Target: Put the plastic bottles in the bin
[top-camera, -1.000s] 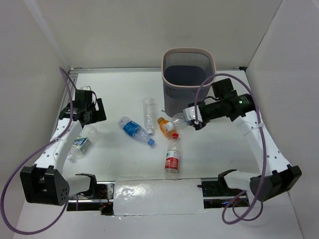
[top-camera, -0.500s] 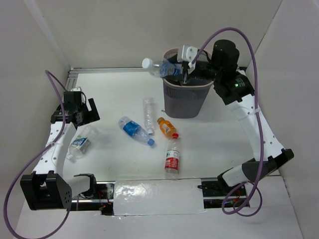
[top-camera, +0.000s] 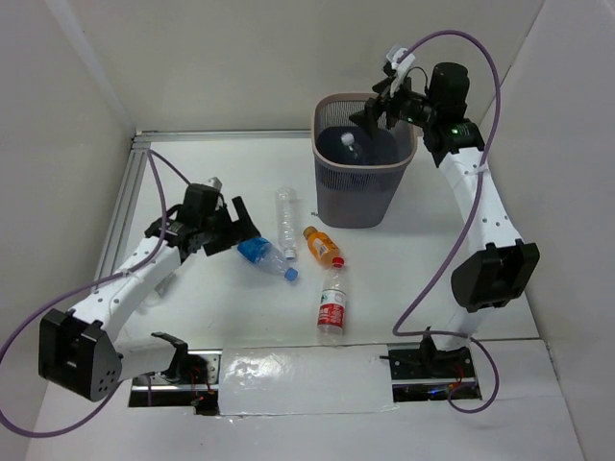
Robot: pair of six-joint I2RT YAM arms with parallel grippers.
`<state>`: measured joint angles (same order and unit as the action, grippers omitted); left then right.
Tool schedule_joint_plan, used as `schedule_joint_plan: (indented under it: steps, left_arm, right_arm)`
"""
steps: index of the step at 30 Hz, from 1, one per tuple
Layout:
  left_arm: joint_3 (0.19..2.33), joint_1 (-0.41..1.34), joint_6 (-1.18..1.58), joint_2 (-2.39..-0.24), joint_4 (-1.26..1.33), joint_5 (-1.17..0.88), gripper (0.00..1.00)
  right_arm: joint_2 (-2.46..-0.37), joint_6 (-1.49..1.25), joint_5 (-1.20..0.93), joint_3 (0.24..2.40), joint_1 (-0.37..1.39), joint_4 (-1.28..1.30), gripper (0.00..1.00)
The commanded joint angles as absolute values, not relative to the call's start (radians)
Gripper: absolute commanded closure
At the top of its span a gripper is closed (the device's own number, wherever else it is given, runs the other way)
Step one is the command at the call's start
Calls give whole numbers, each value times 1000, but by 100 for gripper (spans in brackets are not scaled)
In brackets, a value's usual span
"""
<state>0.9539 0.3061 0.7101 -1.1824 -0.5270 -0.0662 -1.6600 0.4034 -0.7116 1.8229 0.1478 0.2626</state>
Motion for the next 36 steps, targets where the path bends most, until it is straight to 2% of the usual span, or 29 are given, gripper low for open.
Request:
schedule_joint_plan:
  steps: [1, 8, 10, 11, 12, 14, 16, 20, 23, 27, 28, 31, 32, 36]
  left_arm:
    - [939, 385, 995, -1215, -454, 17, 0]
    - [971, 546, 1275, -1316, -535, 245, 0]
    - [1008, 577, 1339, -1360, -610, 291, 0]
    - [1018, 577, 1354, -1385, -629, 291, 0]
    - [1038, 589, 1383, -1437, -644, 305, 0]
    - [1054, 600, 1393, -1491, -657, 305, 0]
    - [1063, 600, 1417, -1555, -646, 314, 0]
    - [1063, 609, 1417, -1624, -563, 305, 0]
    - [1094, 609, 1405, -1678, -546, 296, 0]
    - [1115, 609, 1405, -1772, -560, 287, 0]
    - [1115, 609, 1405, -1772, -560, 287, 5]
    - [1075, 609, 1396, -1746, -540, 278, 24]
    - [1062, 609, 1375, -1729, -540, 287, 44]
    - [1074, 663, 1306, -1586, -564, 362, 77]
  right_arm:
    - [-1623, 327, -747, 1879, 120, 255, 0]
    - [-1494, 244, -799, 1850, 26, 391, 0]
    - [-1436, 259, -875, 1791, -17, 426, 5]
    - [-1415, 259, -897, 1764, -29, 455, 9]
    - [-1393, 293, -919, 1738, -50, 471, 28]
    - [-1333, 323, -968, 1660, -70, 515, 47]
    - [-1295, 362, -988, 1582, -83, 534, 53]
    - [-1218, 416, -1029, 1497, -121, 594, 53]
    - [-1189, 442, -1052, 1442, -130, 630, 48]
    - [-1177, 442, -1052, 1398, -140, 640, 24]
    - [-1177, 451, -1052, 1397, -140, 652, 18]
    - [-1177, 497, -1089, 1397, -140, 708, 21]
    - [-1167, 556, -1104, 1397, -140, 731, 38]
    - [-1138, 786, -1190, 1388, -140, 876, 86]
